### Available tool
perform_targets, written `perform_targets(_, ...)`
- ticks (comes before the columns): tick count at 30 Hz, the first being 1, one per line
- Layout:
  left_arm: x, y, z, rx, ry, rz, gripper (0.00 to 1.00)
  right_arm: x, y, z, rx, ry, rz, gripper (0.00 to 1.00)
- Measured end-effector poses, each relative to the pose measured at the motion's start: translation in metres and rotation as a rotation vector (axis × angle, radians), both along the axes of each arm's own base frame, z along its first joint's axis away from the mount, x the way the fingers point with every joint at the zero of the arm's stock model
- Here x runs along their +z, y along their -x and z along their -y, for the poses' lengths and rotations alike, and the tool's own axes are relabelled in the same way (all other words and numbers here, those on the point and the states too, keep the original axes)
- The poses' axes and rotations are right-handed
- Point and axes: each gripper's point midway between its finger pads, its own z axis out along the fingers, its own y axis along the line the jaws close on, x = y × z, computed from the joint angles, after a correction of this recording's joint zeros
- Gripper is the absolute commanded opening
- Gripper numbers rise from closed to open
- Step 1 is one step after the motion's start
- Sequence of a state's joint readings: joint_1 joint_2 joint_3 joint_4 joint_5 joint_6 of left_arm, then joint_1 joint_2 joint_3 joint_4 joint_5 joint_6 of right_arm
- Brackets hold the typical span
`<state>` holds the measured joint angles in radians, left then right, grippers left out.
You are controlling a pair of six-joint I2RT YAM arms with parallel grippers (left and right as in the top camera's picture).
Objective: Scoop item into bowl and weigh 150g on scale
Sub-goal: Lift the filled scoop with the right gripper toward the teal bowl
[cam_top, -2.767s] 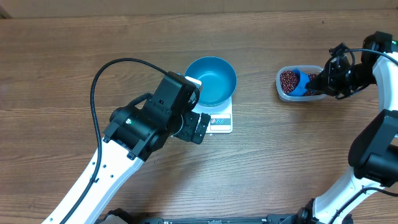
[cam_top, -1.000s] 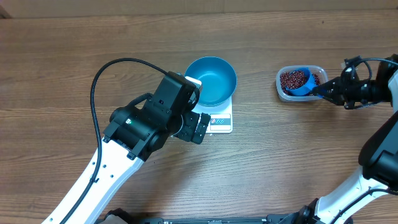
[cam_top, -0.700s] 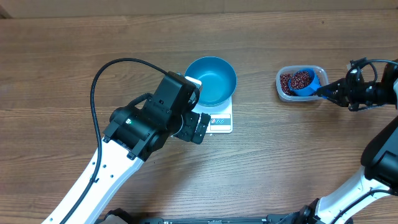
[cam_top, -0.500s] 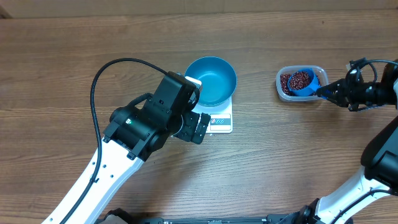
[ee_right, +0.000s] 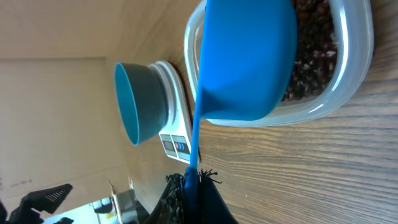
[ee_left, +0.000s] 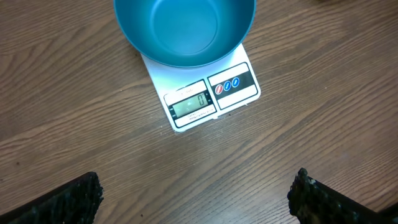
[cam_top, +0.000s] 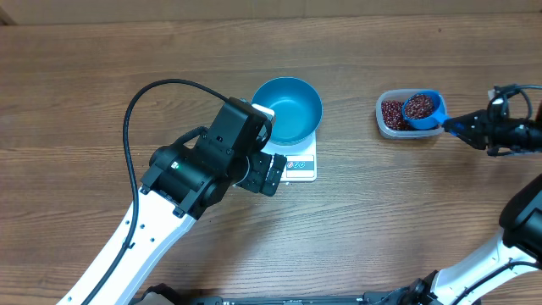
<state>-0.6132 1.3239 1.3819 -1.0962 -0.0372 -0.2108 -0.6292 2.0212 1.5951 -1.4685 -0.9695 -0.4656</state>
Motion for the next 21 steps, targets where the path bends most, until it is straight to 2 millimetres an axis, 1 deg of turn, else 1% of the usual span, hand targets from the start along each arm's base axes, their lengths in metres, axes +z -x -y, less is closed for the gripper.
perform_targets(2, 0.000, 0.000, 0.000, 0.000, 0.000, 0.000, 1.00, 0.005, 0.003, 0.002, -0.005, -0.023, 0.017, 0.04)
perform_targets(5, 0.000, 0.000, 0.000, 0.000, 0.000, 0.000, 1.00, 0.011, 0.006, -0.001, 0.002, -0.051, 0.041, 0.04)
perform_targets(13, 0.000, 0.000, 0.000, 0.000, 0.000, 0.000, 1.00, 0.034, 0.012, -0.016, 0.039, -0.142, 0.128, 0.04)
perform_targets(16, 0.000, 0.000, 0.000, 0.000, 0.000, 0.000, 1.00, 0.040, 0.008, -0.025, 0.060, -0.159, 0.177, 0.04)
perform_targets(19, 0.000, 0.000, 0.000, 0.000, 0.000, 0.000, 1.00, 0.045, 0.002, -0.043, 0.104, -0.177, 0.218, 0.04)
perform_targets(21, 0.000, 0.000, 0.000, 0.000, 0.000, 0.000, 1.00, 0.048, -0.002, -0.060, 0.147, -0.191, 0.243, 0.04)
